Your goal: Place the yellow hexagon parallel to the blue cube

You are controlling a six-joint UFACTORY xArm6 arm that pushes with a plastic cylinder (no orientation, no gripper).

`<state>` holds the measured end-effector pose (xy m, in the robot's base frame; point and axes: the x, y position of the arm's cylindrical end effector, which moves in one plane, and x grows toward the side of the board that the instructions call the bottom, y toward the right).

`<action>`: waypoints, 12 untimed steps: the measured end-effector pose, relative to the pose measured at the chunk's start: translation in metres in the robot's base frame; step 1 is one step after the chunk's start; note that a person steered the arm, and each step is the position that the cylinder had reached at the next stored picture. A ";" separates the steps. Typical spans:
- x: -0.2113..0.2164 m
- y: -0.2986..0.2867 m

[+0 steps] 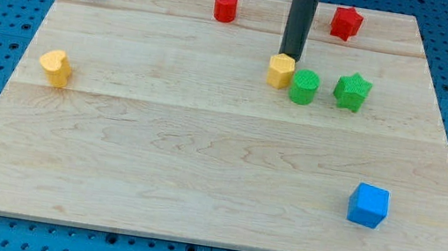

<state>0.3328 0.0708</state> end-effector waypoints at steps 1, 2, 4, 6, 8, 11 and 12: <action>0.025 -0.003; 0.056 -0.003; 0.121 -0.011; 0.141 -0.059; 0.140 -0.118; 0.171 -0.155; 0.197 -0.162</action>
<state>0.5297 -0.0907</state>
